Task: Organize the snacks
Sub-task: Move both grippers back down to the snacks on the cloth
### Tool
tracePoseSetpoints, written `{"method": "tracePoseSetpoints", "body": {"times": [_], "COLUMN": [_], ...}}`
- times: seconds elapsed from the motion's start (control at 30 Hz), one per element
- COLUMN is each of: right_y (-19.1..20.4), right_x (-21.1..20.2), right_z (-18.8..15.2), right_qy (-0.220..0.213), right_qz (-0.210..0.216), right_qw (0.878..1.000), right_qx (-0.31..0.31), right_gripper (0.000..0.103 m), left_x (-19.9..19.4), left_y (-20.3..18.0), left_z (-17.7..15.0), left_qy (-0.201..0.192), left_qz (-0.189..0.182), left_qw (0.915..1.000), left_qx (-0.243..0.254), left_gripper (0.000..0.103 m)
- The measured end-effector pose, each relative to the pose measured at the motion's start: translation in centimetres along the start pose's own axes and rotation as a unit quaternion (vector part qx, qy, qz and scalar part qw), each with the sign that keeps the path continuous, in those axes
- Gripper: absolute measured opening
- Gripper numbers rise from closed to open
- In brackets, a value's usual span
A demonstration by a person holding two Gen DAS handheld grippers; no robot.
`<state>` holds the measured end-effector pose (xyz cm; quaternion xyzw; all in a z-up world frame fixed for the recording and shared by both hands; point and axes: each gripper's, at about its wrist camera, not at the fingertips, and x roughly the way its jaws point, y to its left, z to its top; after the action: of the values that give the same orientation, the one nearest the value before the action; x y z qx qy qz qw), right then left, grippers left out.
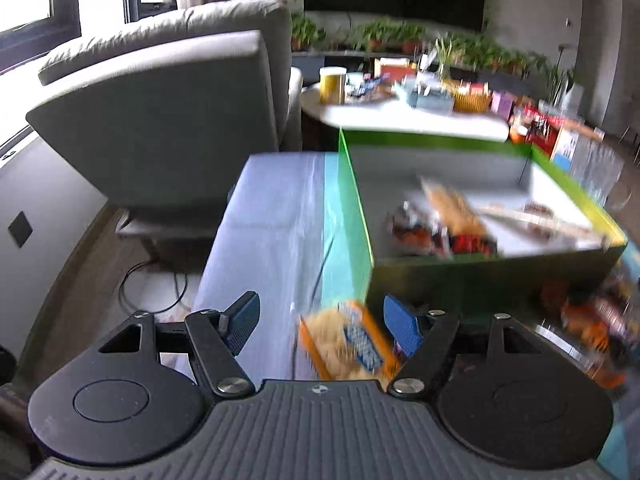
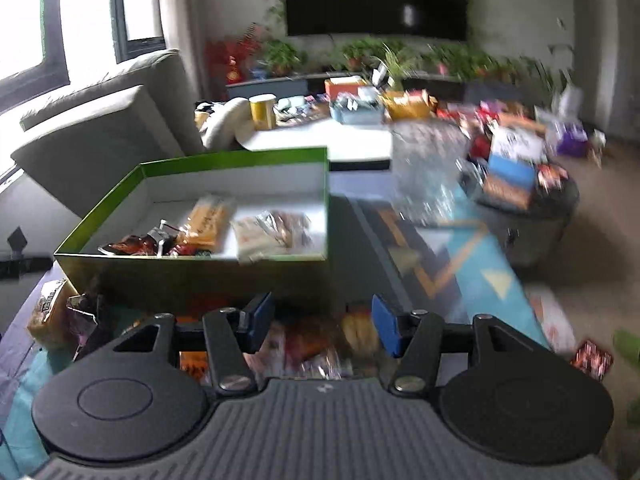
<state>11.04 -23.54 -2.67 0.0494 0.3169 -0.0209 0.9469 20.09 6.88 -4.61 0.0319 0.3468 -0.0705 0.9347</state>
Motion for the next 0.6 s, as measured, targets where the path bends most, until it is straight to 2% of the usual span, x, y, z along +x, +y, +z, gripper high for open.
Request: {"method": "tracePoseSetpoints", "body": {"times": [0.23,0.4,0.5,0.6], "right_y": [0.8,-1.4,-2.1,-2.9], "right_x": [-0.3,0.7,1.6,2.7], "right_z": [-1.3,-1.8,-1.7,-1.7], "right_qy": [0.004,0.026,0.031,0.047], "right_qz": [0.003,-0.008,-0.02,-0.004], "right_qw": [1.0,0.999,0.999,0.997], "right_qx": [-0.024,0.026,0.037,0.057], "right_gripper": [0.053,0.053,0.053,0.053], "left_x": [0.8,1.0,1.3,1.9], "left_y": [-1.1,-1.1,-0.9,-1.1], "left_z": [-0.7,-0.7,-0.7,-0.9], "left_qy": [0.02,0.022,0.029,0.034], "left_qz": [0.018,0.019,0.022,0.027], "left_qw": [0.9996,0.9995,0.9993,0.9991], "left_qx": [0.01,0.011,0.004,-0.002], "left_gripper": [0.067,0.068,0.073,0.074]}}
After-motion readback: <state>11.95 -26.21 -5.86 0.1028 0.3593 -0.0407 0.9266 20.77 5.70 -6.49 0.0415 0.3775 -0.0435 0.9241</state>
